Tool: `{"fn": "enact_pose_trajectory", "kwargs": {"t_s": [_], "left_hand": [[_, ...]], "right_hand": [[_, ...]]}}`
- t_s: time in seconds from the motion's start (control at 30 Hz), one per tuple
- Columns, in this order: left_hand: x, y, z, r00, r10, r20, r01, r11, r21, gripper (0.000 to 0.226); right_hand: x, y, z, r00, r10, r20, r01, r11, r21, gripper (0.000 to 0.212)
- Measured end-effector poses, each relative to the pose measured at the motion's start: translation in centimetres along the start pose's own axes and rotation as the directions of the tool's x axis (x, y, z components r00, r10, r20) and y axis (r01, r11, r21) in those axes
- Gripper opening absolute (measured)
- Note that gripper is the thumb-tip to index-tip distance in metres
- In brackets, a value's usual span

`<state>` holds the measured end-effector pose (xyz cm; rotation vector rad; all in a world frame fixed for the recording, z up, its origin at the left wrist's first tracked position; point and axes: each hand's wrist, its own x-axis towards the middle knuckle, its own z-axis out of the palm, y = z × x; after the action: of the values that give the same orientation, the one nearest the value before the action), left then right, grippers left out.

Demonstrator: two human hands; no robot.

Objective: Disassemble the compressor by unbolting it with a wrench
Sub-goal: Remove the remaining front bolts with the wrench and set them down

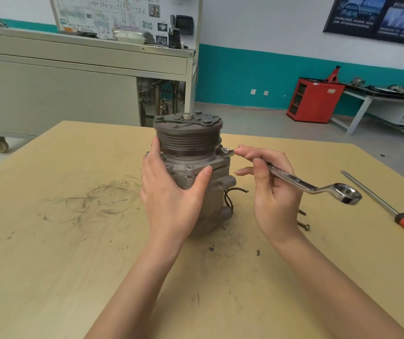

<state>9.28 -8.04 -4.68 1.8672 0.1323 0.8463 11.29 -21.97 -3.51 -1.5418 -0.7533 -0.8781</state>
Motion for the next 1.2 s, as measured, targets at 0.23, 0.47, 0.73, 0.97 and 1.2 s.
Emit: {"fn": "enact_pose_trajectory", "kwargs": {"t_s": [0.23, 0.47, 0.73, 0.97, 1.2], "left_hand": [[0.1, -0.1, 0.1, 1.0, 0.0, -0.009, 0.0, 1.0, -0.01, 0.097], [0.0, 0.0, 0.1, 1.0, 0.006, -0.006, -0.006, 1.0, -0.012, 0.097], [0.0, 0.0, 0.0, 1.0, 0.001, -0.009, -0.001, 1.0, -0.006, 0.097], [0.0, -0.1, 0.1, 1.0, 0.001, -0.005, -0.001, 1.0, -0.009, 0.097], [0.1, 0.0, -0.1, 1.0, 0.004, 0.012, -0.004, 1.0, -0.002, 0.098]], "right_hand": [[1.7, -0.1, -0.6, 0.998, 0.058, 0.008, -0.058, 0.996, 0.07, 0.019], [5.7, 3.9, -1.5, 0.795, 0.545, 0.268, -0.59, 0.587, 0.554, 0.03], [8.8, 5.9, -0.1, 0.624, 0.595, 0.507, -0.776, 0.393, 0.493, 0.031], [6.8, 3.3, -1.6, 0.836, 0.528, 0.147, -0.537, 0.734, 0.416, 0.05], [8.0, 2.3, -1.0, 0.658, 0.745, 0.109, -0.567, 0.395, 0.723, 0.043]]}}
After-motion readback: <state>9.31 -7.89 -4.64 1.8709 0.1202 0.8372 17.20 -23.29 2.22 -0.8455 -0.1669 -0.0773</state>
